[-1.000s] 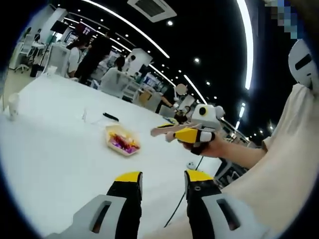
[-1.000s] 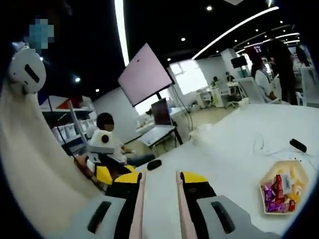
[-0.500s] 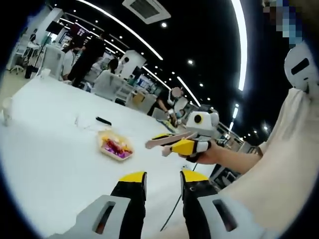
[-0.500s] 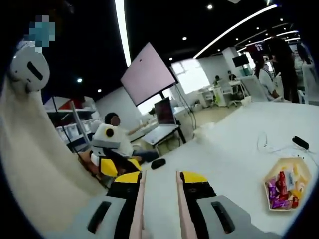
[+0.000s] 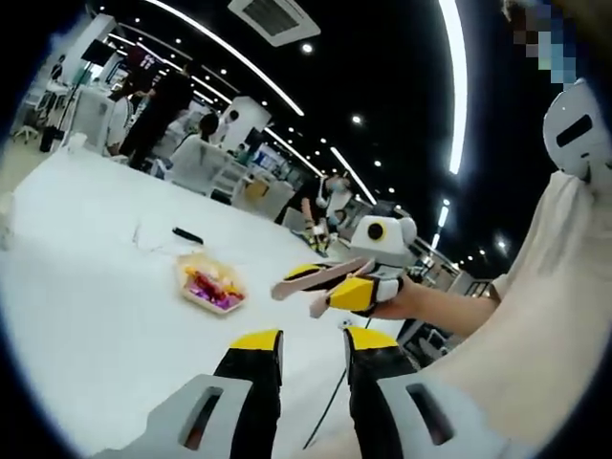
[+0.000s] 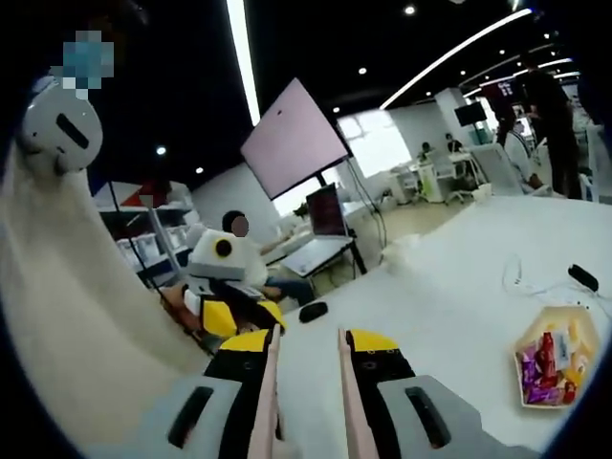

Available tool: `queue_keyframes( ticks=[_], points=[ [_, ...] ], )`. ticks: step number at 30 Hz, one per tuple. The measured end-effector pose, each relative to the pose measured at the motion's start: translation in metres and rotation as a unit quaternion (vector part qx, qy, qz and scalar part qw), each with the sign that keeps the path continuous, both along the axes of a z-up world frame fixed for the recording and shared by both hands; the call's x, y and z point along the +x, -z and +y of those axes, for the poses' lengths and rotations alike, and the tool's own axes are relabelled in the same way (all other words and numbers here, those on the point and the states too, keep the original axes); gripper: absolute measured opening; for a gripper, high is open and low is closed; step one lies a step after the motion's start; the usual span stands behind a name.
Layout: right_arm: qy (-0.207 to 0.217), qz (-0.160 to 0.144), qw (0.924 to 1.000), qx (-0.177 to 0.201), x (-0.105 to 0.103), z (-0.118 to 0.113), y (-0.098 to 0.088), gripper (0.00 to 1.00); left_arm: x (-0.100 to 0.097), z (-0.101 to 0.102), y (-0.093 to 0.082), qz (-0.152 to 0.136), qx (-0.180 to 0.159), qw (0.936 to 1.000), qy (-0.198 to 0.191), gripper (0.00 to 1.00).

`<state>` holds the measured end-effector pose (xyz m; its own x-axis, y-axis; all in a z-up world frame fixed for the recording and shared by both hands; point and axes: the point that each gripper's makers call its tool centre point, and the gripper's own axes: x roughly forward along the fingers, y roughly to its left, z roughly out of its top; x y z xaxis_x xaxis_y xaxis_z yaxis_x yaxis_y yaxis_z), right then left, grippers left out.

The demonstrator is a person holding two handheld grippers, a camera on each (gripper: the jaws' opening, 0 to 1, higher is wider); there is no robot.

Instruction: Place the target food into the container with the food tongs after gripping and lifting it, then release it inside without dropping or visibly crushing the food.

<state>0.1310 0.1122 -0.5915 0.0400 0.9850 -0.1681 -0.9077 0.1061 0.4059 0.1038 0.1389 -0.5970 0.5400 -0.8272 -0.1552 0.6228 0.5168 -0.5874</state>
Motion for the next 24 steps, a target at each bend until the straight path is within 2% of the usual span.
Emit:
queue_keyframes(
  ticks=[9, 13, 16, 18, 20, 21, 23, 24],
  points=[
    [-0.020, -0.003, 0.9998, 0.010, -0.008, 0.008, -0.007, 0.30, 0.002, -0.004, -0.005, -0.007, -0.002, 0.9999, 0.008, 0.21],
    [-0.039, 0.009, 0.9991, 0.011, -0.016, 0.010, -0.008, 0.32, 0.001, -0.005, -0.019, -0.023, -0.039, 0.9989, 0.012, 0.17],
    [-0.046, 0.010, 0.9989, 0.010, -0.019, 0.010, -0.007, 0.31, 0.002, -0.003, -0.023, -0.028, -0.051, 0.9983, 0.009, 0.15],
    [-0.044, 0.008, 0.9988, 0.018, -0.018, 0.010, -0.010, 0.28, 0.002, -0.003, -0.024, -0.030, -0.055, 0.9980, 0.007, 0.13],
    [-0.041, -0.007, 0.9990, 0.013, -0.016, 0.007, -0.009, 0.11, 0.003, -0.003, -0.023, -0.030, -0.054, 0.9981, 0.005, 0.13],
    [-0.034, -0.021, 0.9992, 0.000, -0.011, 0.004, -0.004, 0.10, 0.003, -0.003, -0.021, -0.029, -0.053, 0.9981, 0.005, 0.13],
    [-0.026, -0.002, 0.9997, 0.001, -0.009, 0.000, -0.001, 0.12, 0.003, -0.002, -0.018, -0.026, -0.052, 0.9983, 0.001, 0.13],
    [-0.027, -0.004, 0.9996, 0.001, -0.008, -0.002, 0.000, 0.11, 0.002, -0.001, -0.017, -0.023, -0.053, 0.9983, 0.000, 0.13]
  ],
)
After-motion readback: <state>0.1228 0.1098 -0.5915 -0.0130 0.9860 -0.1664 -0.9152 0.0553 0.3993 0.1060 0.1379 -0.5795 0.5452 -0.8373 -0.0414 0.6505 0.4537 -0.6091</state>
